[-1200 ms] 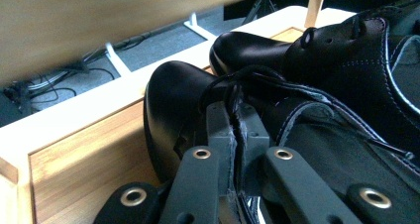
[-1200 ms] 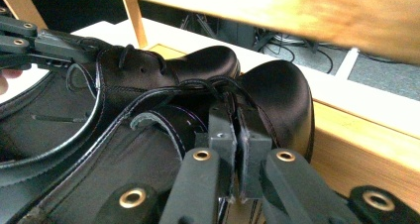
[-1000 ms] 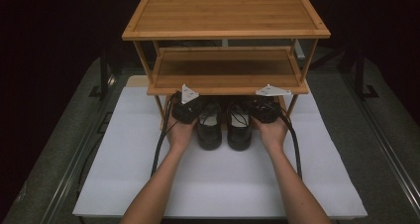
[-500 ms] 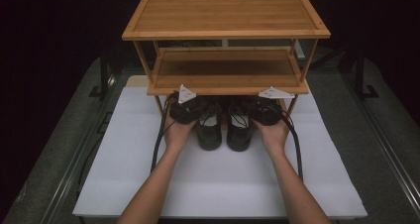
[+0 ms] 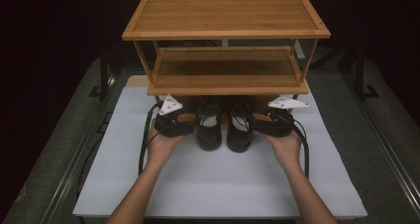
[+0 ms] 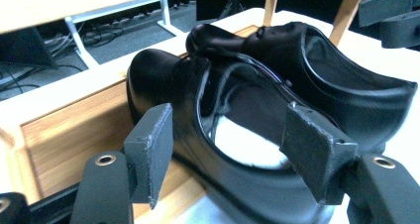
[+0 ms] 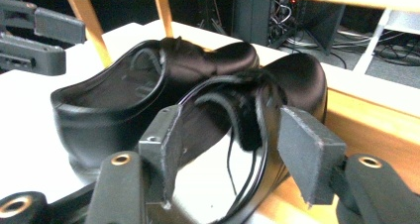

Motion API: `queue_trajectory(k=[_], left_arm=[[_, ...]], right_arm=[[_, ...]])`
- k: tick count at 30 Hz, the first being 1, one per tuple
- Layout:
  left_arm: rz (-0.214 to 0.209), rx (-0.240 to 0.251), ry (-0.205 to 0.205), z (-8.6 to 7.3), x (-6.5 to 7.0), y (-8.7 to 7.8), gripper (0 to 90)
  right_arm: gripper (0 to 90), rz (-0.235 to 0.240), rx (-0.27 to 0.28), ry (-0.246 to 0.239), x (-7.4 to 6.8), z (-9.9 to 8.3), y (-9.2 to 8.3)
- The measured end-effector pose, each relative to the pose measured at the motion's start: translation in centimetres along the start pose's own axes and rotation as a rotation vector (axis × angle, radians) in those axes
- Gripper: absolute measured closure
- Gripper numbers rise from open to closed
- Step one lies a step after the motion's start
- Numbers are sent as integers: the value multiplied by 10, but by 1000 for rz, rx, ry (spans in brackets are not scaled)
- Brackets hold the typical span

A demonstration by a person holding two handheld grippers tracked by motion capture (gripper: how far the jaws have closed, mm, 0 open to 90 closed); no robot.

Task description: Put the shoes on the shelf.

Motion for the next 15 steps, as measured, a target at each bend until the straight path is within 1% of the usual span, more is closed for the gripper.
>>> queue_trajectory(k=[2,4,7,8,11,15], left_arm=[[-15,-3,9,-2,3,-10,329],[-28,-7,2,-7,6,-18,317],[-34,-44,15,-21,10,-25,305],[-36,-55,13,-27,11,-25,298],[-44,-86,4,-43,14,-24,278],[-54,-116,9,-57,18,-13,256]], right_arm=[[386,10,-4,6,-3,-4,-9],[378,19,-6,0,-7,-9,-17],[357,30,-27,8,-10,-19,-27],[343,30,-42,10,-12,-23,-28],[318,31,-66,13,-15,-35,-32],[286,35,-92,37,-15,-53,-28]])
Point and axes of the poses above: each handheld gripper's, and its own axes: y roughly forward along the jaws, z roughly out of its top, x roughly to its right, the point moved 4 cm from there along y, roughly forward along the jaws, and after that the axes turned 15 degrees about x, right-handed, at the moved point
